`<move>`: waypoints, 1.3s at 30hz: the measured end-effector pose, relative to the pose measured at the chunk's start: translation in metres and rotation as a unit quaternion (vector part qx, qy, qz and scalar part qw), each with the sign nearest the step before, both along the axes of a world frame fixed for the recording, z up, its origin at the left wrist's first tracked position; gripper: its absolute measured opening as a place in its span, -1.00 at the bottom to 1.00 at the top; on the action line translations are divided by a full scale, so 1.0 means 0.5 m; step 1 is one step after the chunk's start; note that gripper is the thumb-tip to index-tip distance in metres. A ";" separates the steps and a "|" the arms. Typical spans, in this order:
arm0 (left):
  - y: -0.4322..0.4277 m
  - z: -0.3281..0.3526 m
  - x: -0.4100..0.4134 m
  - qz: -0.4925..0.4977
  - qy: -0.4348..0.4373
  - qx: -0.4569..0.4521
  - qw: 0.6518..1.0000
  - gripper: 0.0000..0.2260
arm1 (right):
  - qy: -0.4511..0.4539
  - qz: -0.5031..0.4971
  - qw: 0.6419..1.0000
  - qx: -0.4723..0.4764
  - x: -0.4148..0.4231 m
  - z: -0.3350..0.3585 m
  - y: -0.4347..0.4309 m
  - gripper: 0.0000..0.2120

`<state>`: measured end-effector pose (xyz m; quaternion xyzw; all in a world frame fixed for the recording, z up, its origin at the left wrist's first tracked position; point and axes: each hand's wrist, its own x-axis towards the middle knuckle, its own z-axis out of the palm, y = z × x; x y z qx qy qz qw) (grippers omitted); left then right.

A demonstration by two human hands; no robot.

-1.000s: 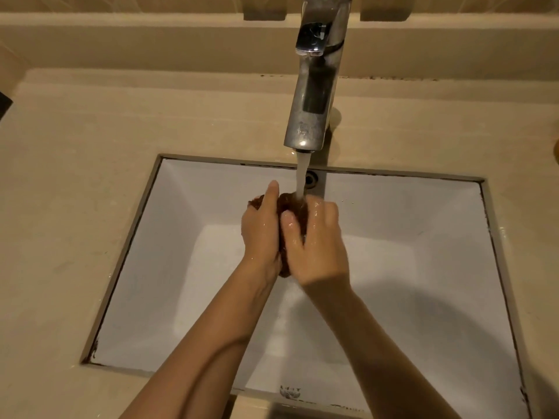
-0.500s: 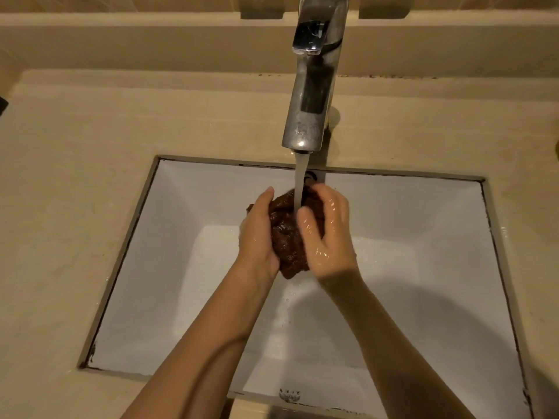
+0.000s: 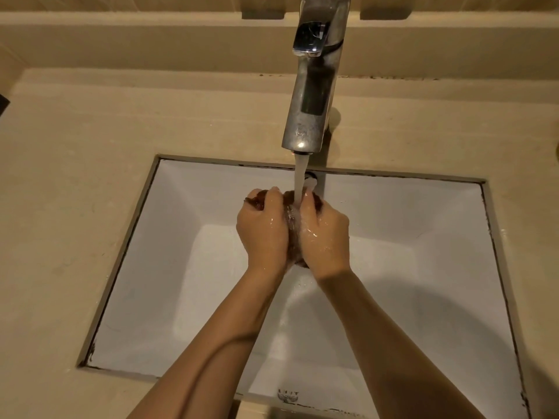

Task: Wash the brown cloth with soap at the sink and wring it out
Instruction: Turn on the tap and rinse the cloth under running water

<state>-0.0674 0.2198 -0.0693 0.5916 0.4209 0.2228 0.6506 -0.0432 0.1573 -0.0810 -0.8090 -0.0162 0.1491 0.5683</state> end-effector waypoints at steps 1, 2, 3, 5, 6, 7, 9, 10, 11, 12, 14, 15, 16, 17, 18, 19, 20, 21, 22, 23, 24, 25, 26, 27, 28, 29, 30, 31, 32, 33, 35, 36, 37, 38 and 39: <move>0.002 -0.004 0.000 -0.007 0.000 0.028 1.000 -0.74 | 0.013 -0.002 1.000 -0.001 0.002 0.001 0.000 -0.76; 0.003 -0.008 0.001 -0.019 0.000 0.053 0.998 -0.71 | 0.027 -0.001 1.000 -0.007 0.004 0.002 0.000 -0.73; 0.006 -0.012 0.002 -0.031 0.002 0.077 0.997 -0.68 | 0.040 0.002 0.999 -0.014 0.007 0.002 0.000 -0.69; 0.010 -0.013 0.003 -0.057 0.004 0.112 0.992 -0.64 | 0.062 0.016 0.998 -0.025 0.013 0.004 -0.002 -0.66; 0.012 -0.013 0.004 -0.071 0.001 0.124 0.990 -0.63 | 0.069 0.026 0.997 -0.034 0.016 0.006 -0.003 -0.65; 0.015 -0.013 0.004 -0.084 -0.004 0.132 0.988 -0.62 | 0.075 0.036 0.995 -0.047 0.020 0.009 -0.003 -0.65; 0.020 -0.012 0.005 -0.107 -0.011 0.142 0.984 -0.60 | 0.093 0.048 0.991 -0.079 0.029 0.012 -0.006 -0.67; 0.023 -0.012 0.006 -0.118 -0.012 0.146 0.982 -0.60 | 0.104 0.052 0.989 -0.095 0.033 0.014 -0.007 -0.69; 0.025 -0.011 0.006 -0.127 -0.014 0.146 0.981 -0.60 | 0.115 0.058 0.986 -0.108 0.036 0.017 -0.008 -0.70; 0.026 -0.012 0.007 -0.135 -0.016 0.143 0.980 -0.60 | 0.126 0.064 0.983 -0.114 0.039 0.018 -0.008 -0.68; 0.025 -0.011 0.007 -0.147 -0.011 0.134 0.980 -0.60 | 0.152 0.074 0.978 -0.118 0.046 0.016 -0.007 -0.60; 0.025 -0.011 0.007 -0.151 -0.008 0.134 0.979 -0.61 | 0.163 0.074 0.976 -0.125 0.049 0.015 -0.005 -0.58; 0.024 -0.012 0.007 -0.154 -0.009 0.134 0.979 -0.63 | 0.175 0.074 0.973 -0.131 0.052 0.012 -0.004 -0.57; 0.025 -0.012 0.006 -0.154 -0.012 0.131 0.979 -0.65 | 0.190 0.072 0.971 -0.128 0.055 0.007 -0.004 -0.56; 0.025 -0.012 0.004 -0.152 -0.014 0.126 0.980 -0.68 | 0.208 0.067 0.969 -0.113 0.057 0.003 -0.004 -0.55; 0.026 -0.011 0.003 -0.151 -0.012 0.119 0.981 -0.70 | 0.226 0.055 0.969 -0.087 0.059 0.001 -0.005 -0.55; 0.027 -0.013 0.000 -0.151 -0.005 0.110 0.982 -0.72 | 0.247 0.038 0.967 -0.055 0.060 0.002 -0.007 -0.55; 0.027 -0.014 -0.005 -0.150 0.006 0.095 0.984 -0.76 | 0.267 0.016 0.963 -0.019 0.062 0.006 -0.011 -0.54; 0.024 -0.017 -0.011 -0.148 0.014 0.072 0.986 -0.83 | 0.276 -0.004 0.961 0.017 0.062 0.009 -0.014 -0.54; 0.021 -0.020 -0.018 -0.144 0.021 0.035 0.989 -0.88 | 0.272 -0.017 0.961 0.044 0.062 0.009 -0.019 -0.54; 0.018 -0.023 -0.024 -0.136 0.031 -0.013 0.990 -0.86 | 0.252 -0.015 0.966 0.053 0.059 0.011 -0.024 -0.57; 0.018 -0.023 -0.030 -0.129 0.041 -0.074 0.988 -0.78 | 0.226 -0.007 0.973 0.054 0.054 0.015 -0.027 -0.61; 0.019 -0.020 -0.035 -0.129 0.050 -0.138 0.981 -0.69 | 0.197 0.001 0.978 0.065 0.047 0.022 -0.032 -0.66; 0.021 -0.015 -0.038 -0.136 0.052 -0.205 0.968 -0.63 | 0.176 0.005 0.980 0.089 0.041 0.029 -0.037 -0.71; 0.024 -0.009 -0.040 -0.145 0.052 -0.264 0.952 -0.60 | 0.160 0.010 0.980 0.118 0.035 0.037 -0.043 -0.76; 0.028 -0.002 -0.039 -0.150 0.052 -0.307 0.939 -0.61 | 0.146 0.021 0.980 0.136 0.030 0.048 -0.049 -0.80; 0.031 0.006 -0.036 -0.150 0.054 -0.329 0.931 -0.64 | 0.135 0.037 0.980 0.145 0.023 0.059 -0.052 -0.82; 0.033 0.011 -0.032 -0.147 0.053 -0.342 0.926 -0.66 | 0.134 0.049 0.979 0.148 0.016 0.067 -0.052 -0.82; 0.034 0.013 -0.027 -0.139 0.049 -0.345 0.927 -0.67 | 0.147 0.046 0.978 0.144 0.008 0.071 -0.050 -0.77; 0.034 0.016 -0.022 -0.122 0.042 -0.341 0.931 -0.67 | 0.162 0.029 0.977 0.136 0.002 0.073 -0.047 -0.70; 0.031 0.017 -0.015 -0.101 0.022 -0.295 0.950 -0.71 | 0.175 -0.021 0.972 0.154 -0.001 0.064 -0.043 -0.68; 0.029 0.017 -0.015 -0.108 0.006 -0.265 0.958 -0.74 | 0.185 -0.040 0.965 0.183 0.003 0.057 -0.043 -0.71; 0.026 0.018 -0.016 -0.120 -0.011 -0.243 0.963 -0.78 | 0.201 -0.040 0.957 0.205 0.012 0.048 -0.047 -0.70; 0.025 0.020 -0.018 -0.132 -0.028 -0.229 0.964 -0.82 | 0.218 -0.020 0.951 0.216 0.020 0.041 -0.053 -0.64; 0.027 0.023 -0.020 -0.139 -0.043 -0.222 0.964 -0.84 | 0.235 0.019 0.948 0.213 0.027 0.035 -0.059 -0.59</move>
